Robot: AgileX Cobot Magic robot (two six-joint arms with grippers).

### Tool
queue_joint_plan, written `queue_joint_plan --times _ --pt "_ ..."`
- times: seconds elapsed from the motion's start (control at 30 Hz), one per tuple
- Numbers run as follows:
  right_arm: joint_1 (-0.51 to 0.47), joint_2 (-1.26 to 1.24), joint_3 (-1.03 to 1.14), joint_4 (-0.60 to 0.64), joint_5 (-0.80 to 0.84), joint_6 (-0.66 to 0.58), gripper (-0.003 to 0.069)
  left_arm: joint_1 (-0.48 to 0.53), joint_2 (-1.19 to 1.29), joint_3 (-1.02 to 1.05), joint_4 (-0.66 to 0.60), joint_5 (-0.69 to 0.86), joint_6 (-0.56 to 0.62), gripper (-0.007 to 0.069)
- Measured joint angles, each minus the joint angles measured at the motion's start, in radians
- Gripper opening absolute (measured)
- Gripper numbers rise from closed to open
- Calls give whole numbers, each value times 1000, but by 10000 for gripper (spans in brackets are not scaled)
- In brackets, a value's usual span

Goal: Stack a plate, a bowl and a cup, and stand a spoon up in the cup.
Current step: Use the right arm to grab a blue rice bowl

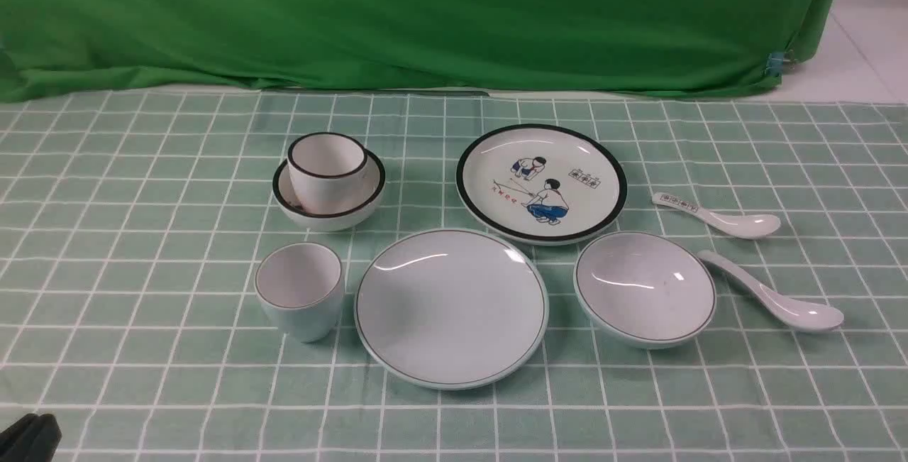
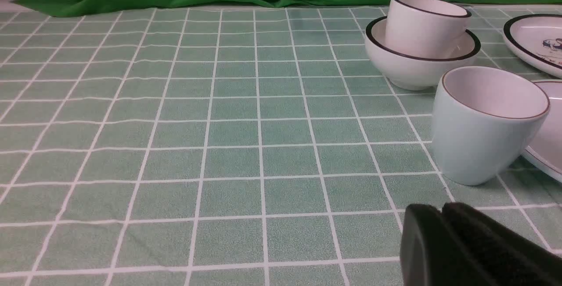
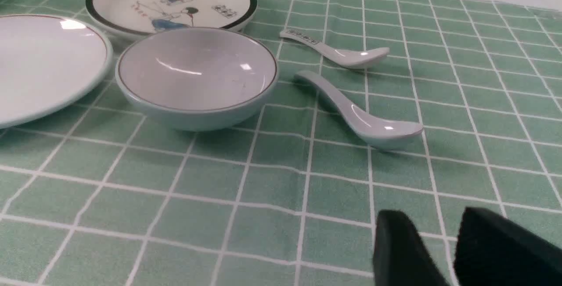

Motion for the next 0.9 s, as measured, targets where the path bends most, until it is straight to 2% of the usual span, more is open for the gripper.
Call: queue_joint_plan --times 0.9 --pt "0 0 0 0 0 0 242 0 0 0 -21 -32 -9 17"
